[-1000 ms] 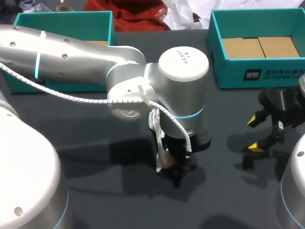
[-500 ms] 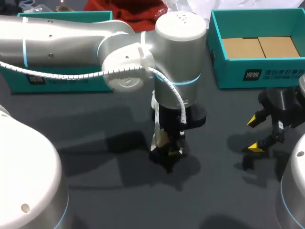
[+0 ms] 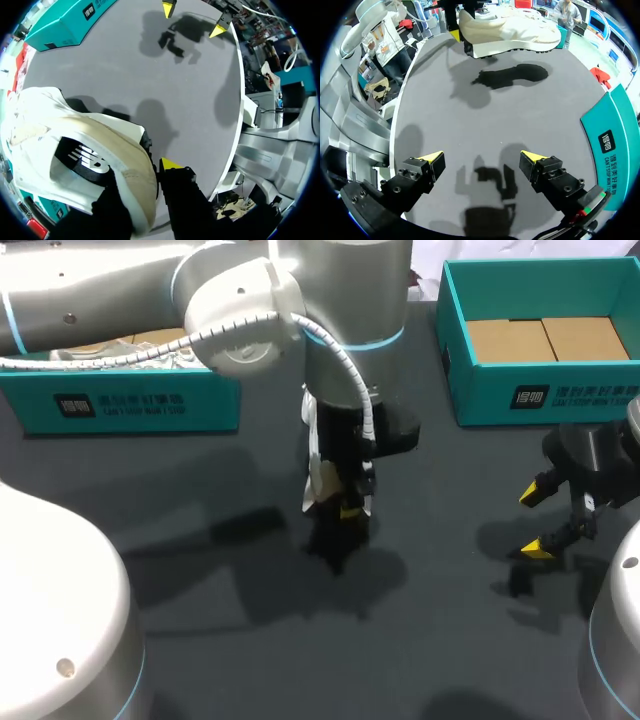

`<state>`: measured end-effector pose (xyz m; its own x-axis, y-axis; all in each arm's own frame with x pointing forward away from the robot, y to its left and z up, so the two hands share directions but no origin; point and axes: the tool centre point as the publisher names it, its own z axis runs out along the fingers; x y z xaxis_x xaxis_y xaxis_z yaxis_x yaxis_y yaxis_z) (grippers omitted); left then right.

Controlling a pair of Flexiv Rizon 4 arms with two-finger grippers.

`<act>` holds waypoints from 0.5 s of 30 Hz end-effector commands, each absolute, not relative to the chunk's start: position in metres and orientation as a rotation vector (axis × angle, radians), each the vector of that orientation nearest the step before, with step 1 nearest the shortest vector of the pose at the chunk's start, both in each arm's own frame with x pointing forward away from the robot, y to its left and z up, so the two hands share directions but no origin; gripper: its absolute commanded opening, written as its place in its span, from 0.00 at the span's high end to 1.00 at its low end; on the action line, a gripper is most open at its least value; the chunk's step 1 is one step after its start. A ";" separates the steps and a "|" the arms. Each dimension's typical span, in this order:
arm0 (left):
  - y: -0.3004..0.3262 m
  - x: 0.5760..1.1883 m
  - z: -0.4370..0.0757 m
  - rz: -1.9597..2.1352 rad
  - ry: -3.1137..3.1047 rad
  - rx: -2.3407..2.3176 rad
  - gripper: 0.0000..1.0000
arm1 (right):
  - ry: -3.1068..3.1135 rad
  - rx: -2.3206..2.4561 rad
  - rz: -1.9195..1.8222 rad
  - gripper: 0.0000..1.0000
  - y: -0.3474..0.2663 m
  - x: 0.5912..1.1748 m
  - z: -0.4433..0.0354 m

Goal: Take the shoe out of the shoebox, open the shoe tongue, remove and reinsert the insole, then place the shoe into the shoebox

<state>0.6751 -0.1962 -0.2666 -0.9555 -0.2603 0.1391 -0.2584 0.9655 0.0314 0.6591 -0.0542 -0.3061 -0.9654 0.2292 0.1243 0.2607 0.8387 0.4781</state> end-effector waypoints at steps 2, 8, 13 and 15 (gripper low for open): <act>-0.187 0.691 -0.248 -0.013 -2.956 0.365 1.00 | -2.957 -0.396 -0.779 0.00 -0.054 0.657 -0.306; -0.182 0.707 -0.238 -0.040 -2.945 0.375 1.00 | -2.957 -0.396 -0.779 0.00 -0.054 0.657 -0.306; -0.182 0.707 -0.238 -0.040 -2.945 0.375 1.00 | -2.957 -0.396 -0.779 0.00 -0.054 0.657 -0.306; -0.182 0.707 -0.238 -0.040 -2.945 0.375 1.00 | -2.957 -0.396 -0.779 0.00 -0.054 0.657 -0.306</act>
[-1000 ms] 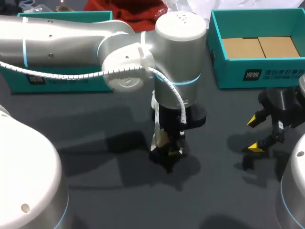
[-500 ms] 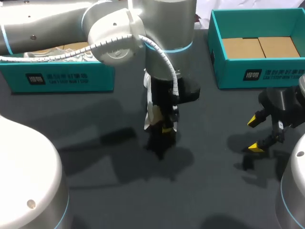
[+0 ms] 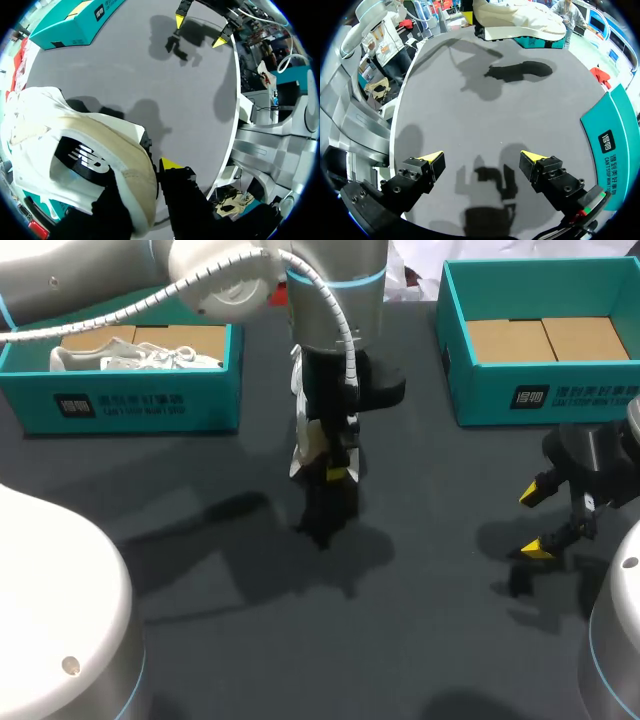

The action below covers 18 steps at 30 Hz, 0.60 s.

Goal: Take the shoe out of the shoebox, open the shoe tongue, remove and reinsert the insole, then place the shoe into the shoebox

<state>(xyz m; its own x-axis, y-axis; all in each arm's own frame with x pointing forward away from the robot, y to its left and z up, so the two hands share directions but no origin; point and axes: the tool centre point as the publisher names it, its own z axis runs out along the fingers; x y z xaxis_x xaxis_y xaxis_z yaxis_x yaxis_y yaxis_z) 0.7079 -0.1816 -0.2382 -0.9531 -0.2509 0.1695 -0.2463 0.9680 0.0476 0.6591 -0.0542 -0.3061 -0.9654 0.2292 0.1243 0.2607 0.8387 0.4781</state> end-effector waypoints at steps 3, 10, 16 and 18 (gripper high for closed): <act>-0.182 0.707 -0.238 -0.040 -2.945 0.375 1.00 | -2.957 -0.396 -0.779 0.00 -0.054 0.657 -0.306; -0.171 0.723 -0.223 -0.002 -2.984 0.366 1.00 | -2.957 -0.396 -0.779 0.00 -0.054 0.657 -0.306; -0.139 0.771 -0.194 0.031 -2.962 0.365 1.00 | -2.957 -0.396 -0.779 0.00 -0.054 0.657 -0.306; -0.129 0.785 -0.190 0.025 -2.952 0.367 1.00 | -2.957 -0.396 -0.779 0.00 -0.054 0.657 -0.306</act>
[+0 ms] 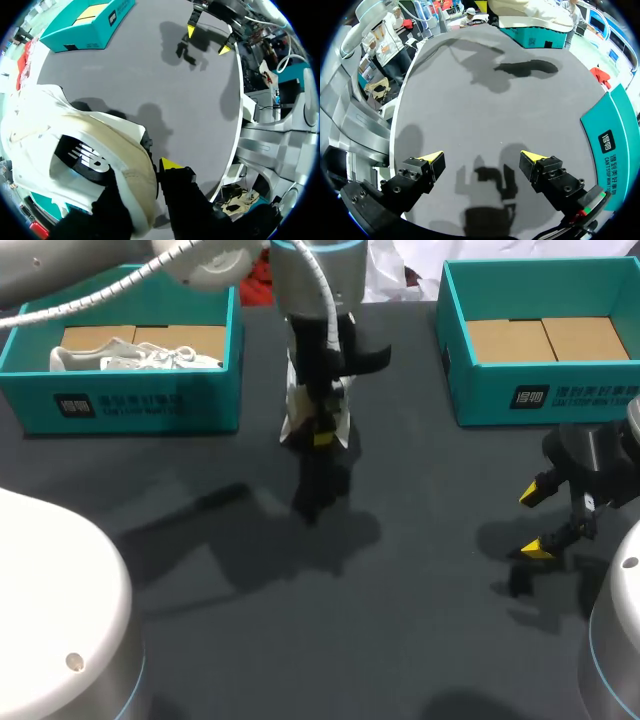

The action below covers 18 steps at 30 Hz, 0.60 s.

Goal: Take the shoe out of the shoebox, open the shoe tongue, remove and reinsert the insole, then place the shoe into the shoebox

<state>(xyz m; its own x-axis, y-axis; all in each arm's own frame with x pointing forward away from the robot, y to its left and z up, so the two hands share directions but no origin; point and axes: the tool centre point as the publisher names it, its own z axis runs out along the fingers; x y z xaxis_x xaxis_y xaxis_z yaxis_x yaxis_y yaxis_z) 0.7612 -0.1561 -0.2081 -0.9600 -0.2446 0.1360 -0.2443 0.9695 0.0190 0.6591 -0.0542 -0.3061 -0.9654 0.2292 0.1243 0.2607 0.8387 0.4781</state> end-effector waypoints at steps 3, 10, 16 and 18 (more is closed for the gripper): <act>-0.114 0.801 -0.181 0.024 -2.942 0.376 1.00 | -2.957 -0.396 -0.779 0.00 -0.054 0.657 -0.306; -0.080 0.837 -0.158 -0.048 -2.990 0.387 1.00 | -2.957 -0.396 -0.779 0.00 -0.054 0.657 -0.306; -0.080 0.837 -0.158 -0.048 -2.990 0.387 1.00 | -2.957 -0.396 -0.779 0.00 -0.054 0.657 -0.306; -0.080 0.837 -0.158 -0.048 -2.990 0.387 1.00 | -2.957 -0.396 -0.779 0.00 -0.054 0.657 -0.306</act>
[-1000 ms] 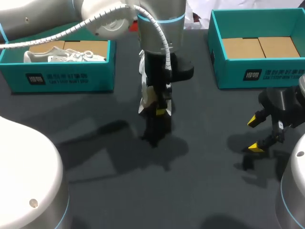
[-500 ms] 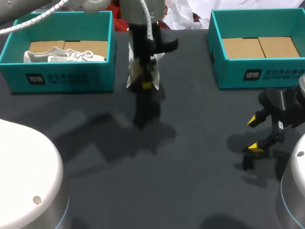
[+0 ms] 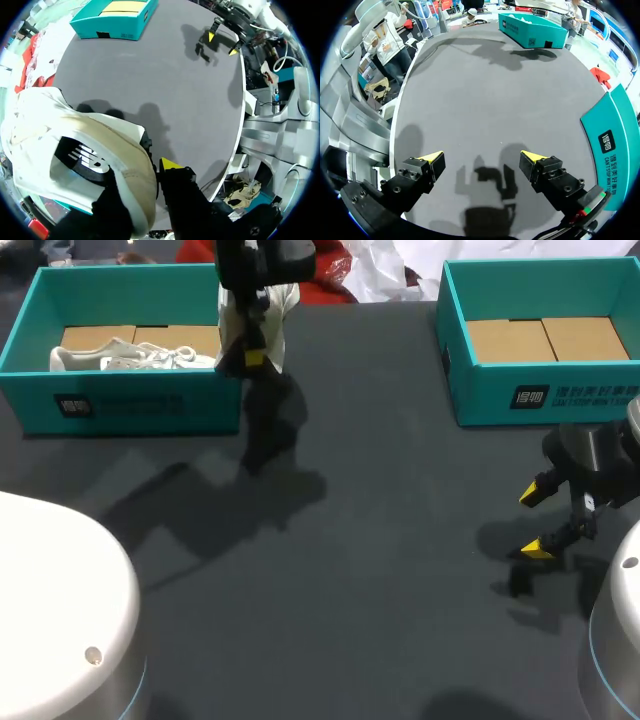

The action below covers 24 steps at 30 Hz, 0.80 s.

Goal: Take the shoe out of the shoebox, open the shoe tongue, remove and reinsert the insole, then place the shoe into the shoebox

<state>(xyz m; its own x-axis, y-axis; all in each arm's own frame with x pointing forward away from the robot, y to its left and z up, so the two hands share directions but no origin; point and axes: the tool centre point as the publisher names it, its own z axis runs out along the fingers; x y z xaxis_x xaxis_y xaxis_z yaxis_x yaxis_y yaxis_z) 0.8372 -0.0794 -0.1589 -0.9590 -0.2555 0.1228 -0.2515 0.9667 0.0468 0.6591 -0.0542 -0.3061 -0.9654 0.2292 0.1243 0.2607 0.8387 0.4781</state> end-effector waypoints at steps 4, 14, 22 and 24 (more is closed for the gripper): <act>-0.080 0.837 -0.158 -0.048 -2.990 0.387 1.00 | -2.957 -0.396 -0.779 0.00 -0.054 0.657 -0.306; -0.033 0.880 -0.146 -0.037 -2.998 0.395 1.00 | -2.957 -0.396 -0.779 0.00 -0.054 0.657 -0.306; 0.031 0.935 -0.139 0.010 -2.963 0.449 1.00 | -2.957 -0.396 -0.779 0.00 -0.054 0.657 -0.306; 0.046 0.947 -0.139 -0.010 -2.960 0.483 1.00 | -2.957 -0.396 -0.779 0.00 -0.054 0.657 -0.306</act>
